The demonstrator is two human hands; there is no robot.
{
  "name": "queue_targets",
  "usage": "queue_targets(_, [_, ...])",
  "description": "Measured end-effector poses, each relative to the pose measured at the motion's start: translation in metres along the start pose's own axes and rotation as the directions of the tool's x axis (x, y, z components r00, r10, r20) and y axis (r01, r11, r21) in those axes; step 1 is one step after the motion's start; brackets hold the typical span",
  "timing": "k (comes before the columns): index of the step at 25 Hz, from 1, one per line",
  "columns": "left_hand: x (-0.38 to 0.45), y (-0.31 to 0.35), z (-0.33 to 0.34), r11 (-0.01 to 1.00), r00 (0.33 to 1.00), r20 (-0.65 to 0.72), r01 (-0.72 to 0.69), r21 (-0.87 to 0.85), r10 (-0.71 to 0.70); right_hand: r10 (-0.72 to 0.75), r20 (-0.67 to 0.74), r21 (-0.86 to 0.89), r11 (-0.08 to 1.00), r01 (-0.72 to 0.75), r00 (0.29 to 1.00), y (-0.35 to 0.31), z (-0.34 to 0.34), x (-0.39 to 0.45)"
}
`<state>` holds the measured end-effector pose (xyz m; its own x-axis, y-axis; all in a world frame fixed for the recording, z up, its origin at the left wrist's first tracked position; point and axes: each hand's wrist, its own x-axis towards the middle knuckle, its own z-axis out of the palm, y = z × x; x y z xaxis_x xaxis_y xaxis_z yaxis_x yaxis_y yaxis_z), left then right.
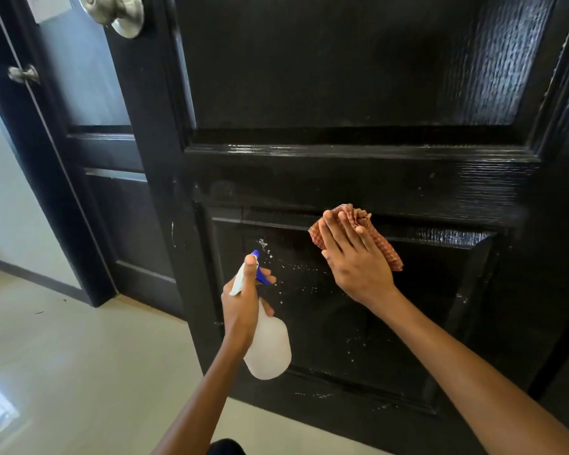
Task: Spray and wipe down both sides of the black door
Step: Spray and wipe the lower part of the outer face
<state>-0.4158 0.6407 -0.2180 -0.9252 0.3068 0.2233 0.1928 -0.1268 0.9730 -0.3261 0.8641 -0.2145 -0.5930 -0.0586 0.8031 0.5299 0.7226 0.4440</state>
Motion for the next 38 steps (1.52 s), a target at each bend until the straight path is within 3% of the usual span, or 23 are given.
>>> queue_targets(5, [0.0, 0.002, 0.006, 1.0, 0.999, 0.036, 0.006, -0.006, -0.006, -0.137, 0.043, 0.007, 0.991, 0.137, 0.99, 0.012, 0.002, 0.005])
queue_targets(11, [0.007, -0.002, -0.005, 1.0, 1.0, 0.028, 0.003, -0.023, -0.003, 0.048, 0.023, 0.148, 0.988, -0.051, 0.999, 0.006, 0.0, 0.007])
queue_targets(13, [0.013, -0.001, -0.011, 1.0, 1.0, 0.008, -0.003, -0.024, 0.003, 0.049, 0.007, 0.155, 0.987, -0.049, 0.999, -0.004, 0.005, 0.012])
queue_targets(25, [0.061, 0.026, -0.074, 0.992, 0.972, -0.2, -0.118, 0.045, 0.125, -0.16, -0.054, 0.249, 0.954, 0.169, 0.986, -0.158, 0.03, 0.179])
queue_targets(29, [0.075, 0.031, -0.105, 0.988, 0.954, -0.258, -0.149, 0.037, 0.154, -0.282, -0.052, 0.177, 0.942, 0.286, 0.958, -0.212, 0.027, 0.253])
queue_targets(33, [0.088, 0.027, -0.126, 0.985, 0.938, -0.3, -0.171, 0.035, 0.173, -0.403, -0.03, 0.147, 0.903, 0.403, 0.915, -0.231, 0.025, 0.299])
queue_targets(38, [0.102, 0.018, -0.134, 0.99, 0.947, -0.29, -0.13, 0.054, 0.14, -0.533, -0.112, 0.069, 0.838, 0.542, 0.838, -0.194, 0.041, 0.256])
